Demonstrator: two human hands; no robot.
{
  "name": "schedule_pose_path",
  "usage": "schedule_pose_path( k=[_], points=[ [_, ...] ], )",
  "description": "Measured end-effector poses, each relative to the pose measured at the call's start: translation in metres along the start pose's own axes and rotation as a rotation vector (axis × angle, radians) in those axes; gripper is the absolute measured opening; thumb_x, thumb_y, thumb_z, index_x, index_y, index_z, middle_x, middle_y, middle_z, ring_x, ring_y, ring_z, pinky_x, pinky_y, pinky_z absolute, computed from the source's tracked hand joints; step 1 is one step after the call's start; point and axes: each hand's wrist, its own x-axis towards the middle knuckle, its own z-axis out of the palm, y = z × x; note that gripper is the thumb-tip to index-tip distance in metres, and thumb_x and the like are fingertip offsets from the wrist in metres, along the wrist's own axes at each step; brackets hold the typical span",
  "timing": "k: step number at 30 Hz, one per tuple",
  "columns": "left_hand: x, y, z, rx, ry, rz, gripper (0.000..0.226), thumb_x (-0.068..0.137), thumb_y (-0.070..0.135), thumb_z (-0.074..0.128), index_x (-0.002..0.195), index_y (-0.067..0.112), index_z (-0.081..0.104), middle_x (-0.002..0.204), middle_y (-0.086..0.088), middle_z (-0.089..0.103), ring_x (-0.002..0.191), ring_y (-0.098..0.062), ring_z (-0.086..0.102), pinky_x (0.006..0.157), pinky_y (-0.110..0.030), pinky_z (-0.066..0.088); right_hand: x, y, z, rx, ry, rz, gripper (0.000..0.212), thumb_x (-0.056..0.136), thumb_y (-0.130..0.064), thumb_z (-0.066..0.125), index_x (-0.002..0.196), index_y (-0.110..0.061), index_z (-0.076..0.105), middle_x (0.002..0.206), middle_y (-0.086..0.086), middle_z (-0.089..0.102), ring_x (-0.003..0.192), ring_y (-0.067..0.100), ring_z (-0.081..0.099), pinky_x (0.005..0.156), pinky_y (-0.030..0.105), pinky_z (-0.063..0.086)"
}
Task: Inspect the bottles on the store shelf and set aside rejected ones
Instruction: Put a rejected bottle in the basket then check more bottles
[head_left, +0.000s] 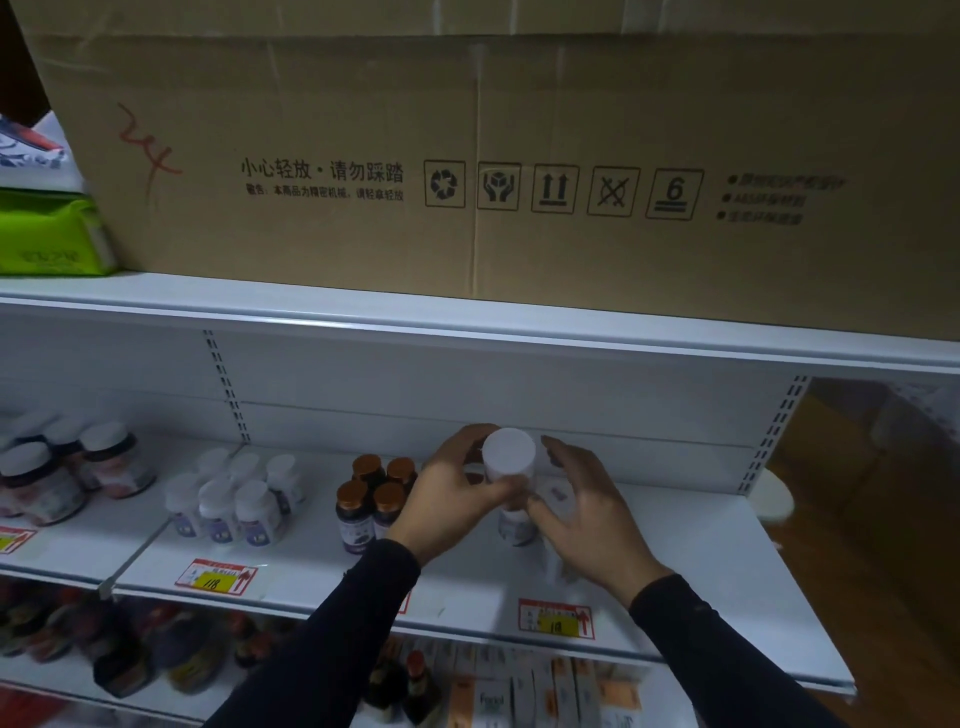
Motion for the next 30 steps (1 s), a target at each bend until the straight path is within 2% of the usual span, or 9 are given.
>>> schedule_pose_path(
  k=[3, 6, 10, 12, 16, 20, 24, 27, 30],
  points=[
    [0.001, -0.003, 0.002, 0.060, 0.033, 0.013, 0.048, 0.076, 0.033, 0.080, 0.111, 0.047, 0.050, 0.116, 0.018, 0.059, 0.109, 0.003, 0.055, 0.085, -0.017, 0.050, -0.003, 0.003, -0.016, -0.131, 0.025, -0.022, 0.063, 0.089, -0.046, 0.061, 0.144, -0.022, 0.041, 0.143, 0.001, 0.043, 0.124, 0.014, 0.047, 0.095, 0.007, 0.033],
    [0.001, -0.007, 0.007, 0.078, 0.048, 0.040, 0.050, 0.076, 0.035, 0.080, 0.115, 0.046, 0.049, 0.118, 0.020, 0.057, 0.109, 0.006, 0.053, 0.088, -0.018, 0.047, -0.011, 0.007, -0.031, -0.248, 0.089, -0.040, 0.059, 0.088, -0.048, 0.055, 0.139, -0.018, 0.047, 0.140, 0.006, 0.047, 0.126, 0.020, 0.048, 0.099, 0.022, 0.040],
    [0.004, -0.015, 0.015, 0.068, 0.005, 0.079, 0.055, 0.076, 0.038, 0.079, 0.123, 0.033, 0.052, 0.121, 0.014, 0.058, 0.109, -0.001, 0.055, 0.090, -0.021, 0.048, -0.034, 0.011, -0.049, -0.394, 0.213, 0.000, 0.056, 0.089, -0.044, 0.055, 0.136, -0.015, 0.050, 0.134, 0.010, 0.052, 0.122, 0.023, 0.051, 0.099, 0.030, 0.045],
    [0.007, -0.017, 0.020, 0.035, -0.068, 0.108, 0.055, 0.076, 0.040, 0.079, 0.123, 0.034, 0.051, 0.122, 0.014, 0.057, 0.108, -0.002, 0.056, 0.090, -0.021, 0.048, -0.050, 0.008, -0.057, -0.488, 0.267, 0.055, 0.055, 0.089, -0.042, 0.055, 0.136, -0.015, 0.050, 0.134, 0.009, 0.053, 0.124, 0.022, 0.050, 0.099, 0.031, 0.045],
    [0.007, -0.011, 0.034, -0.047, -0.252, 0.182, 0.047, 0.078, 0.038, 0.078, 0.118, 0.040, 0.053, 0.119, 0.017, 0.058, 0.103, 0.005, 0.056, 0.081, -0.010, 0.044, -0.091, -0.009, -0.070, -0.631, 0.390, 0.245, 0.053, 0.088, -0.041, 0.058, 0.132, -0.012, 0.055, 0.132, 0.011, 0.056, 0.120, 0.022, 0.051, 0.095, 0.027, 0.041],
    [-0.008, 0.001, 0.062, -0.181, -0.426, 0.233, 0.046, 0.075, 0.036, 0.082, 0.112, 0.042, 0.056, 0.116, 0.022, 0.060, 0.104, 0.003, 0.057, 0.083, -0.015, 0.047, -0.154, -0.035, -0.082, -0.753, 0.494, 0.438, 0.054, 0.090, -0.044, 0.055, 0.132, -0.012, 0.055, 0.132, 0.011, 0.055, 0.120, 0.027, 0.055, 0.095, 0.039, 0.051],
    [-0.046, 0.024, 0.098, -0.250, -0.593, 0.284, 0.048, 0.075, 0.042, 0.080, 0.116, 0.039, 0.055, 0.117, 0.023, 0.057, 0.105, 0.004, 0.055, 0.081, -0.011, 0.047, -0.228, -0.067, -0.096, -0.865, 0.588, 0.580, 0.053, 0.092, -0.044, 0.052, 0.132, -0.010, 0.055, 0.131, 0.012, 0.055, 0.121, 0.025, 0.054, 0.093, 0.041, 0.053],
    [-0.085, 0.048, 0.131, -0.315, -0.741, 0.337, 0.045, 0.076, 0.035, 0.080, 0.114, 0.036, 0.056, 0.115, 0.022, 0.059, 0.104, 0.005, 0.055, 0.079, -0.010, 0.048, -0.290, -0.098, -0.105, -0.974, 0.663, 0.718, 0.052, 0.091, -0.042, 0.052, 0.130, -0.007, 0.056, 0.129, 0.014, 0.057, 0.119, 0.027, 0.056, 0.091, 0.042, 0.055],
    [-0.137, 0.079, 0.165, -0.337, -0.922, 0.391, 0.049, 0.074, 0.039, 0.080, 0.116, 0.038, 0.054, 0.114, 0.024, 0.056, 0.105, 0.009, 0.053, 0.076, -0.011, 0.051, -0.360, -0.137, -0.115, -1.048, 0.735, 0.880, 0.054, 0.093, -0.046, 0.048, 0.133, -0.009, 0.053, 0.131, 0.014, 0.055, 0.121, 0.027, 0.054, 0.096, 0.040, 0.052]
  ],
)
